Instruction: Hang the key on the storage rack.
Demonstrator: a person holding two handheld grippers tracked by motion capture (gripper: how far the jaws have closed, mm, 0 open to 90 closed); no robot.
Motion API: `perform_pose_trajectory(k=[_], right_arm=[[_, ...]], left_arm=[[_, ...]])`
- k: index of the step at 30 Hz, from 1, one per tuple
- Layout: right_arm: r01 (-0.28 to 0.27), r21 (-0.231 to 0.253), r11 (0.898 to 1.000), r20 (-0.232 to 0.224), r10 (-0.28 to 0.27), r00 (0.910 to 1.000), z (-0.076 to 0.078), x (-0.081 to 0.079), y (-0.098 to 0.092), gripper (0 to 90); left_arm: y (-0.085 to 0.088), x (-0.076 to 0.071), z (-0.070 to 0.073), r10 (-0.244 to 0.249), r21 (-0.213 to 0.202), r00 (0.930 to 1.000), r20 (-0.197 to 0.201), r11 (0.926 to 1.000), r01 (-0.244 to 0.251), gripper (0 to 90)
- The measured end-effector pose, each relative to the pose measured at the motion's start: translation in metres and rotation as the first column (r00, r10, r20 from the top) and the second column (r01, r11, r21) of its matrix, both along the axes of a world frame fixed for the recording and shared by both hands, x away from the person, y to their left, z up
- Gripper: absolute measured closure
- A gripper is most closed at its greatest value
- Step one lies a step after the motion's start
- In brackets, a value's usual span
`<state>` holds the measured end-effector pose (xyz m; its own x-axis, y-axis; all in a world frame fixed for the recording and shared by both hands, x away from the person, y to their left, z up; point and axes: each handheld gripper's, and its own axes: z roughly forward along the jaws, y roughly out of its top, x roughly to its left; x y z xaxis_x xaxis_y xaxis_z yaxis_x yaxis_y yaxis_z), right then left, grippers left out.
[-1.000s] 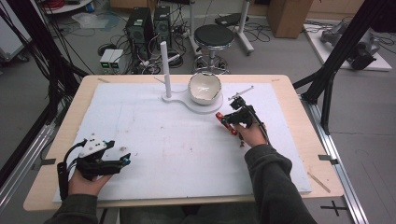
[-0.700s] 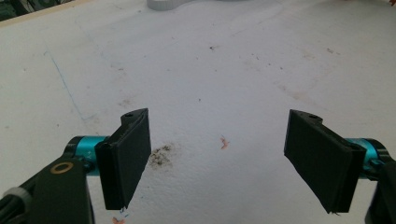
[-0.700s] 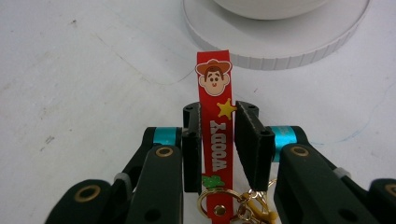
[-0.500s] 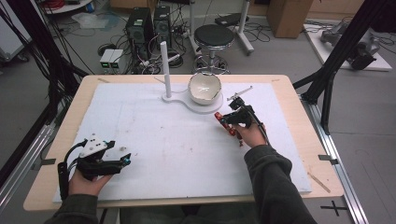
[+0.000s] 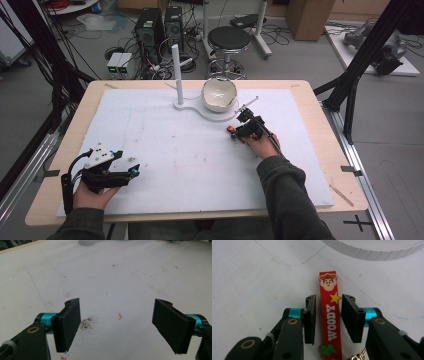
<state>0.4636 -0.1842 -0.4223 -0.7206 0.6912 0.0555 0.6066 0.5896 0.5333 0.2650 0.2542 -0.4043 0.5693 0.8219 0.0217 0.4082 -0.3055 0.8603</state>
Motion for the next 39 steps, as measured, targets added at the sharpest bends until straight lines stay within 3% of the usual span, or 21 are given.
perform_pose_trajectory(k=[6,9,16,24,26,39], right_arm=[[-0.005,-0.006,1.000,0.015,0.005,0.9999,-0.001,0.002,0.001,64.7],[0.006,-0.029,1.000,0.025,-0.006,0.9997,0.000,0.001,0.004,71.6],[0.008,-0.025,1.000,0.035,-0.007,0.9994,0.000,0.001,0.003,74.0],[0.004,0.067,0.998,0.037,-0.007,0.9993,0.010,0.001,-0.007,75.1],[0.002,0.134,0.991,0.045,-0.008,0.9990,0.018,-0.002,-0.011,75.2],[-0.018,0.273,0.962,0.083,-0.004,0.9966,0.045,-0.013,-0.030,75.2]], left_arm=[[-0.001,0.000,0.000,-0.003,0.004,1.0000,-0.002,1.0000,0.003,23.3],[-0.002,0.000,0.001,-0.007,0.007,1.0000,0.000,1.0000,0.007,23.3],[0.000,0.000,0.000,0.001,0.000,1.0000,0.001,1.0000,-0.001,23.3],[0.000,0.000,0.000,0.000,0.002,1.0000,0.000,1.0000,0.000,23.3],[0.000,0.000,0.001,0.002,0.000,1.0000,0.001,1.0000,-0.002,23.3],[0.000,0.000,0.001,0.003,0.004,1.0000,0.001,1.0000,-0.003,23.3]])
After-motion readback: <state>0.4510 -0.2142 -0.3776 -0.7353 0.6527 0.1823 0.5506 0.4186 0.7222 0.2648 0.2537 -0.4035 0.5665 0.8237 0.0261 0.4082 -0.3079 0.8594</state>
